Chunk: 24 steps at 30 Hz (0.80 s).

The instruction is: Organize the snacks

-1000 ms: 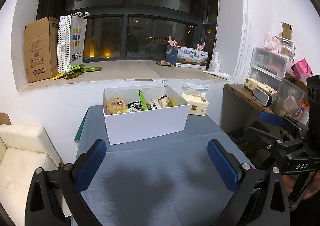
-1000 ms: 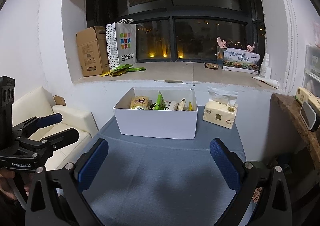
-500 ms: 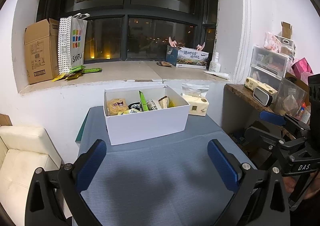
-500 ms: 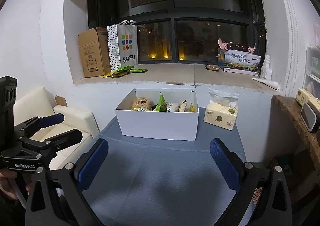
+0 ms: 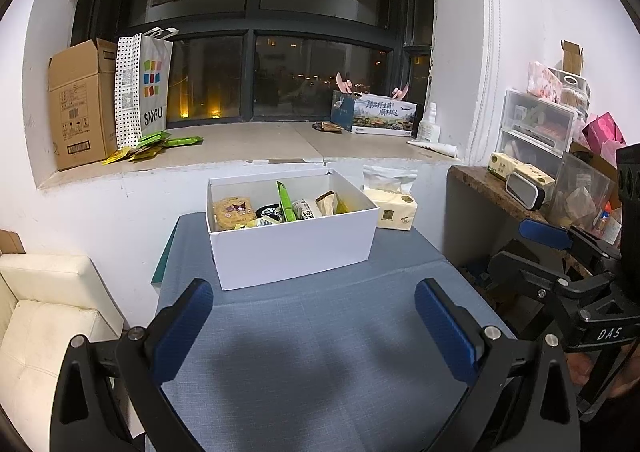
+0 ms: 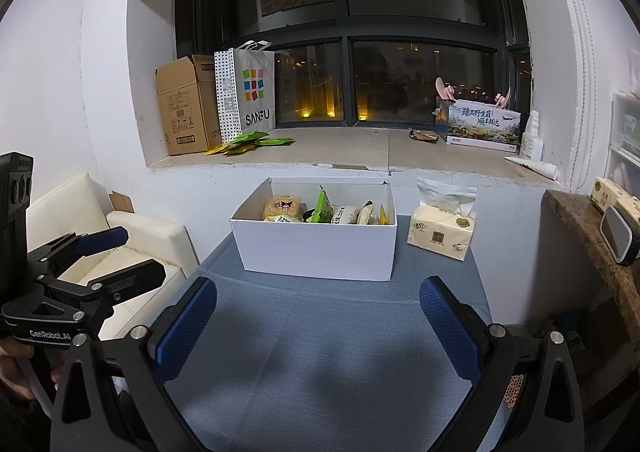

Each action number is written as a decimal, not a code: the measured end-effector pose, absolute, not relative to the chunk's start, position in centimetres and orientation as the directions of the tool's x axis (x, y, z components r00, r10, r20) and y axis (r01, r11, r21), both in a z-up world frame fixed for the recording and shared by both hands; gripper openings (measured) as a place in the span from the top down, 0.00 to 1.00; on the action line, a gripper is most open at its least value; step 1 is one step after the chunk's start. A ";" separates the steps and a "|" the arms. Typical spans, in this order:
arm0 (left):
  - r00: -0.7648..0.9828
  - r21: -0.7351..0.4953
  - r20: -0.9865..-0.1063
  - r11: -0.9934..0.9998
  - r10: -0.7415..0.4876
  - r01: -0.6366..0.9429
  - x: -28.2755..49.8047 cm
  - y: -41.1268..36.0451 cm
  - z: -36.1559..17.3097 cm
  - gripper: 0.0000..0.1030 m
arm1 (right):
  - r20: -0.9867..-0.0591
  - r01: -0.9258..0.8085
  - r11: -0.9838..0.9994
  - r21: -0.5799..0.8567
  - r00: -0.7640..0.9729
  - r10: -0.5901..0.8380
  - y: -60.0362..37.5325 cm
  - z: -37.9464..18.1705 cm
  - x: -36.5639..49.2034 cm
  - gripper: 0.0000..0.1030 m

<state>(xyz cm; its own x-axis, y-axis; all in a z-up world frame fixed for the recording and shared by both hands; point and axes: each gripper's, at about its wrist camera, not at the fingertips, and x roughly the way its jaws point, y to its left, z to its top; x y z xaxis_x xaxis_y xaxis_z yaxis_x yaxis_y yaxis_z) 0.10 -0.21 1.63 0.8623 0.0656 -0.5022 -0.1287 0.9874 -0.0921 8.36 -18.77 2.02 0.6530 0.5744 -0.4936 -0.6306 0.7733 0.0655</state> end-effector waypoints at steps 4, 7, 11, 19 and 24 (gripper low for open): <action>0.863 -0.090 -0.502 0.988 0.064 -0.125 0.1 -0.2 1.6 0.00 | -0.494 -0.632 0.772 0.065 0.652 0.575 -18.8 2.0 8.3 0.00; 0.863 -0.089 -0.501 0.988 0.065 -0.126 0.0 -0.2 1.6 0.00 | -0.494 -0.631 0.773 0.065 0.653 0.574 -18.8 2.0 8.3 0.00; 0.861 -0.089 -0.504 0.988 0.065 -0.126 0.0 -0.2 1.6 0.00 | -0.495 -0.631 0.773 0.066 0.652 0.574 -18.8 2.0 8.3 0.00; 0.861 -0.087 -0.504 0.988 0.064 -0.125 -0.1 -0.2 1.6 0.00 | -0.498 -0.631 0.773 0.065 0.651 0.574 -18.9 1.9 8.1 0.00; 0.862 -0.088 -0.502 0.988 0.064 -0.124 -0.1 -0.2 1.5 0.00 | -0.497 -0.630 0.774 0.066 0.651 0.573 -18.9 1.9 8.1 0.00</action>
<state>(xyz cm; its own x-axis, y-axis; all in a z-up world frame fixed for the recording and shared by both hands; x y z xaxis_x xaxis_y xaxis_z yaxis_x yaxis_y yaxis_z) -0.14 -0.15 1.49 0.8623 0.0639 -0.5023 -0.1243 0.9884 -0.0876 8.08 -18.90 1.88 0.6515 0.5731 -0.4971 -0.6304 0.7735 0.0656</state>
